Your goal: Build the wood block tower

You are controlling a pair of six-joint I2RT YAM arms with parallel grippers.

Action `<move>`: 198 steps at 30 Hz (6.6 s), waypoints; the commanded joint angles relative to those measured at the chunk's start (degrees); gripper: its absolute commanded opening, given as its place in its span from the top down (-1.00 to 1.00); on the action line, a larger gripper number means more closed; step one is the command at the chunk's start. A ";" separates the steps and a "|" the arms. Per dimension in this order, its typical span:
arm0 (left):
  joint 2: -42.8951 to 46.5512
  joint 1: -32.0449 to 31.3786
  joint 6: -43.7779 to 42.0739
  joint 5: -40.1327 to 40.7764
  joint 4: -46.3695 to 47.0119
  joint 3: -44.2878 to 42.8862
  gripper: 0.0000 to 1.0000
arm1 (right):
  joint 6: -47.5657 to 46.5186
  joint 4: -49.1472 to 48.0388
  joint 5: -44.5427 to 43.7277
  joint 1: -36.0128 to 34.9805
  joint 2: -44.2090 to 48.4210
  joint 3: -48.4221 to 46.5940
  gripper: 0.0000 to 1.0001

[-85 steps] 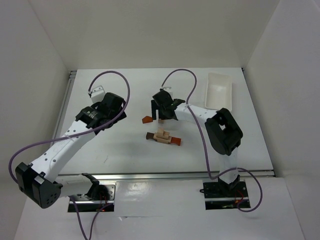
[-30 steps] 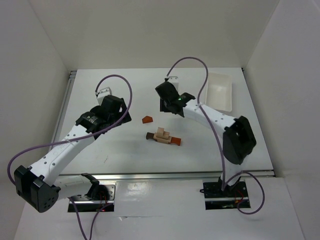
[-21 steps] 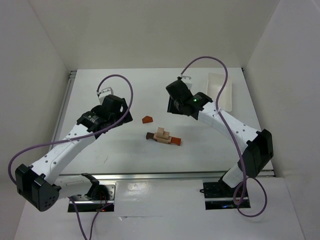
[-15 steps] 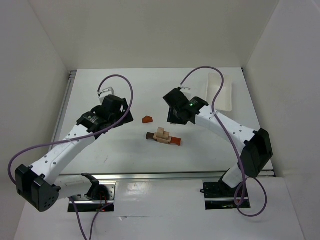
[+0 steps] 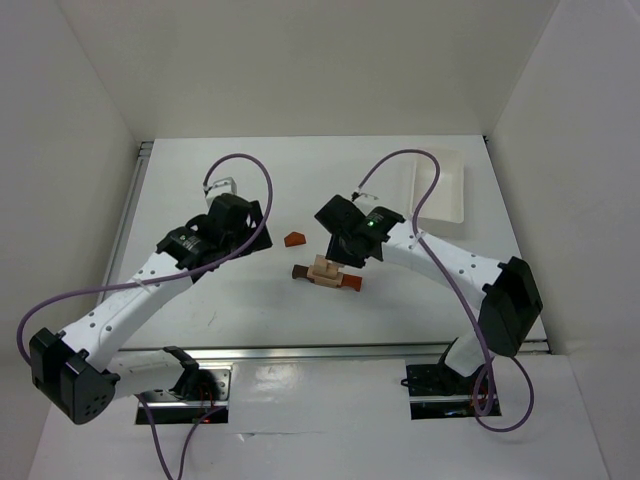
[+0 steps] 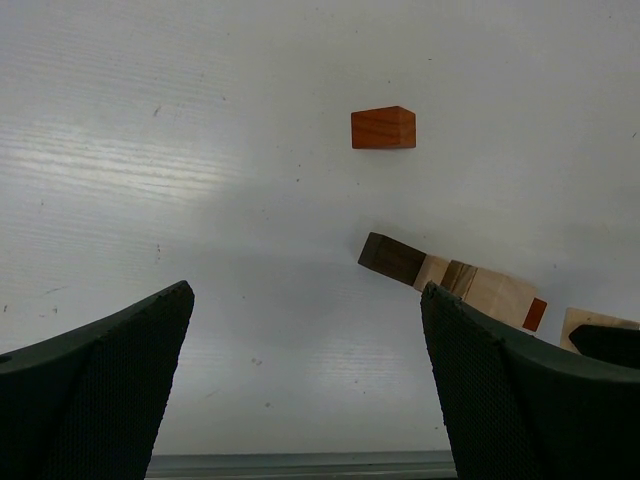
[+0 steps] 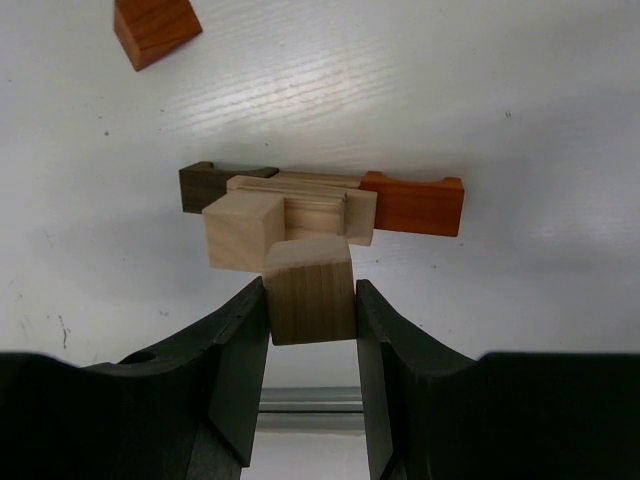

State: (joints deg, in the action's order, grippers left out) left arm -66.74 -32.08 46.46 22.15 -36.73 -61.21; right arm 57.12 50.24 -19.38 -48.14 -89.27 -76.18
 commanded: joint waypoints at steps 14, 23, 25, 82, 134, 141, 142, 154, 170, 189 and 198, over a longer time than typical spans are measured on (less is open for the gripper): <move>1.09 -0.27 -2.07 -1.32 2.80 0.65 -1.00 | 9.32 -2.51 -2.86 -1.61 -1.07 4.90 0.12; 1.09 -0.27 -2.07 -1.85 3.33 1.18 -1.00 | 8.79 -3.83 -4.53 -1.61 -3.27 4.38 0.07; 1.09 -0.27 -2.07 -1.85 3.33 1.18 -1.00 | 8.79 -3.83 -4.53 -1.61 -3.80 3.77 0.07; 0.03 -1.85 -5.24 -2.90 4.91 1.18 -0.93 | 4.85 -9.54 -5.84 -1.61 8.14 6.74 -0.15; -1.55 -2.38 -6.91 -5.01 4.91 0.65 -0.24 | -4.03 -14.20 -5.76 0.59 1.30 12.64 0.85; -1.55 -2.38 -6.91 -5.01 4.91 0.65 -0.24 | -4.65 -15.52 -5.24 0.59 0.77 12.64 0.85; -1.55 -2.38 -6.91 -5.01 4.91 0.65 -0.24 | -4.65 -15.52 -5.23 0.59 0.77 12.64 0.85; -1.55 -2.38 -6.91 -5.01 4.91 0.65 -0.24 | -5.71 -16.57 -4.18 0.59 0.77 12.11 0.85; -1.55 -2.38 -7.43 -5.01 4.91 0.65 -0.24 | -6.76 -17.72 -1.89 0.59 1.29 12.11 0.85; -2.08 -2.38 -7.43 -5.01 4.91 0.13 -0.54 | -1.06 -11.06 -6.97 0.59 2.61 10.89 0.77; -4.97 -2.38 -14.70 -5.88 7.19 -1.46 -0.93 | -1.48 -4.18 -16.47 0.59 12.36 9.82 0.35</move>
State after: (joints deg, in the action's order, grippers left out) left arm -70.28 -34.24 37.23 17.56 -32.42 -60.38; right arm 55.42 42.22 -29.28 -47.94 -81.32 -63.70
